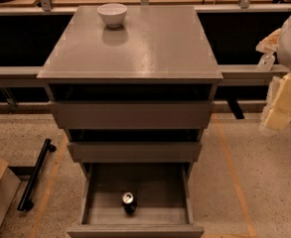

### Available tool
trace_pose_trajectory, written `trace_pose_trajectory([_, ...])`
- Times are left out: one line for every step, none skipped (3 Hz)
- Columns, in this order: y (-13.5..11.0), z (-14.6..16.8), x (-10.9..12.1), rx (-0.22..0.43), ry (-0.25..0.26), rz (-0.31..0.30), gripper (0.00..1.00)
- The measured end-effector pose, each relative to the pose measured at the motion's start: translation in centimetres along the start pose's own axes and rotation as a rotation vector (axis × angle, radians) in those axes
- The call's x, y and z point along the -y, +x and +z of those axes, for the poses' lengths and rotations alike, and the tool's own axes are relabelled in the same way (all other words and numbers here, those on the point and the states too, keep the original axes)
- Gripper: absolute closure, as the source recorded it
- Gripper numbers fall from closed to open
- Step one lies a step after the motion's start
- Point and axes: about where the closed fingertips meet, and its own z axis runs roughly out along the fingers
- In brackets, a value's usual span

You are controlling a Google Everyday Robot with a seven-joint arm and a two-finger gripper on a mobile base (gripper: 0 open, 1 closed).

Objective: Pick pepsi can from bottom drawer and place on counter

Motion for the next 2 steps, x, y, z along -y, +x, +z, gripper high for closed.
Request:
trace_pose_trajectory([0.0, 0.0, 0.0, 0.000, 0.000, 0.000, 0.00])
trace_pose_trajectory([0.3, 1.4, -0.5, 0.079, -0.029, 0.033, 0.00])
